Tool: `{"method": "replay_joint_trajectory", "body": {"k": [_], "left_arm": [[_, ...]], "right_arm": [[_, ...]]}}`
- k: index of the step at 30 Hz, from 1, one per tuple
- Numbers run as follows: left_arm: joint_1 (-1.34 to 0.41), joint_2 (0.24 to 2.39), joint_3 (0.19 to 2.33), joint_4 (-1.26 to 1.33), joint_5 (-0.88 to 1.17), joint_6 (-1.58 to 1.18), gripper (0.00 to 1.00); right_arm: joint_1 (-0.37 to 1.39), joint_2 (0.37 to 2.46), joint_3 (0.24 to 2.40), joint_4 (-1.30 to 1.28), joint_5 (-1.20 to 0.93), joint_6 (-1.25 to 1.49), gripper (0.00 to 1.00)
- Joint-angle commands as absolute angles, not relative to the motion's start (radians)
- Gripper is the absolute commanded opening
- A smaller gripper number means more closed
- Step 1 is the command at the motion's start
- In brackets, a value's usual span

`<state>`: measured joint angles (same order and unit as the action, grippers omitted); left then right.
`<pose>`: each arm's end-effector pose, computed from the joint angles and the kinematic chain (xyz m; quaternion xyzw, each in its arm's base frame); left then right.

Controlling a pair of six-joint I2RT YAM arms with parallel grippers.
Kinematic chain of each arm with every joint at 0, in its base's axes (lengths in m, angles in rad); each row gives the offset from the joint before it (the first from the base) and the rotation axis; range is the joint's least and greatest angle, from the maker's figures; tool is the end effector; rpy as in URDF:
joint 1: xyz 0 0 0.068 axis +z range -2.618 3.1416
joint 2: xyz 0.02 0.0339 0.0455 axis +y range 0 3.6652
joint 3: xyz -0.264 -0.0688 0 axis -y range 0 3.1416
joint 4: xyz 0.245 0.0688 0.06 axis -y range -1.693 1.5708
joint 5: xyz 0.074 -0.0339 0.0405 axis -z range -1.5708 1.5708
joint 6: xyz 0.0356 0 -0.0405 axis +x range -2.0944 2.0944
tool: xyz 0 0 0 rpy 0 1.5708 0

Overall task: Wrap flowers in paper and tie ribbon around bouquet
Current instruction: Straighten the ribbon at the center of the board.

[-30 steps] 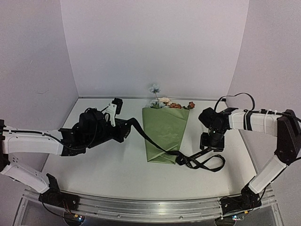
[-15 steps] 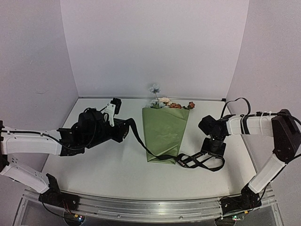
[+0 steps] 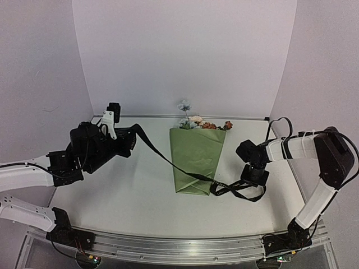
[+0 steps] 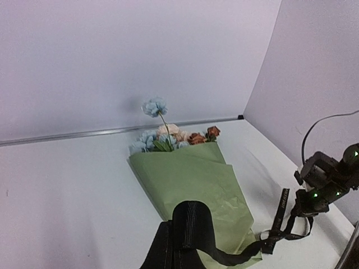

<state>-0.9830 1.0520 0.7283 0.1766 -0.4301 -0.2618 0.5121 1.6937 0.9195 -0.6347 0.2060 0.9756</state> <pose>0.1486 -0.1962 0.3061 0.1306 0.7413 -0.2408 0.6127 0.2538 0.1343 0.1397 0.2358 0.9630 -0.0210 0.1286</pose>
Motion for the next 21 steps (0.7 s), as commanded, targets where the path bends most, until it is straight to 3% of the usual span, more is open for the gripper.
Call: {"method": "replay_joint_trajectory", "body": {"k": [1,12,14,17,21], "left_arm": [[-0.983,0.985,0.765,0.167,-0.514,-0.196,0.00],[-0.983,1.146,1.028,0.197,-0.232,-0.075,0.00],[-0.983,1.171,1.052,0.194,-0.231,-0.081,0.00],[-0.974,1.174,1.062,0.144,-0.399,-0.099,0.00],[-0.791,1.162,1.082,-0.078,-0.409,-0.280,0.00]], "right_arm": [[0.498,1.552,0.929,-0.671,0.324,0.904,0.00],[0.455,1.149,1.293,-0.902,0.587,0.405,0.00],[0.452,1.112,1.349,-0.908,0.567,0.350,0.00],[0.452,1.094,1.415,-0.917,0.440,0.324,0.00],[0.519,1.188,1.518,-0.980,0.275,0.320,0.00]]}}
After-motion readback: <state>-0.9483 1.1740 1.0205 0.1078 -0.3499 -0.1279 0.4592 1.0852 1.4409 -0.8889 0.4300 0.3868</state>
